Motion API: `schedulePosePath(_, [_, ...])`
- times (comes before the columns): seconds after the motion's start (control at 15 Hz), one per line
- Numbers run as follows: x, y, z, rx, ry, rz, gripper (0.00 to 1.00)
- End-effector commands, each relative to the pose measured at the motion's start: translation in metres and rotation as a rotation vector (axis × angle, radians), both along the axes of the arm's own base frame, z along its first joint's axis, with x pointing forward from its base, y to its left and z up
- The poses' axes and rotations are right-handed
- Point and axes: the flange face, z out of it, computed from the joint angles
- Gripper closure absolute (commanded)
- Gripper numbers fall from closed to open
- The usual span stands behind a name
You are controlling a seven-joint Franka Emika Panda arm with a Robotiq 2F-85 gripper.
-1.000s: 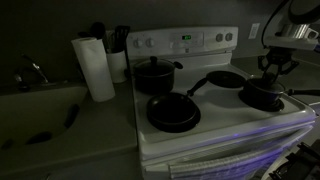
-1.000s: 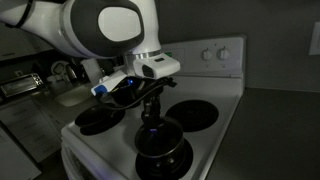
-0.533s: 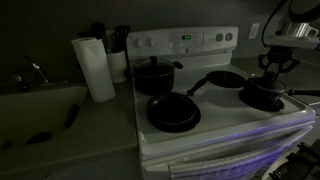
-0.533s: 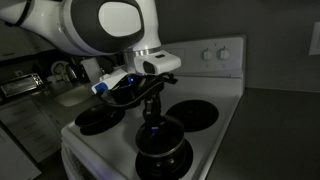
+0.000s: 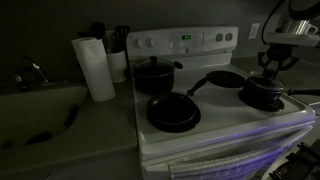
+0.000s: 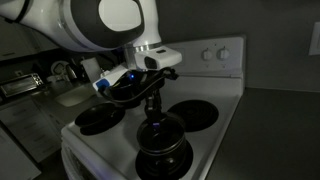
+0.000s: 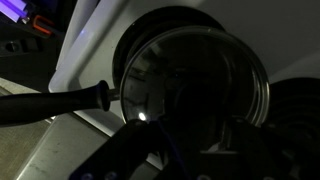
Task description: Remove the smaller pots lid and put it on the stove
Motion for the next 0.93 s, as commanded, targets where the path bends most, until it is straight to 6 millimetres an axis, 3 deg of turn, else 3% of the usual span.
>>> schedulePosePath(0.0, [0.006, -0.005, 0.008, 0.007, 0.012, 0.036, 0.84])
schedulePosePath(0.87, [0.012, -0.005, 0.025, -0.013, -0.005, 0.063, 0.84])
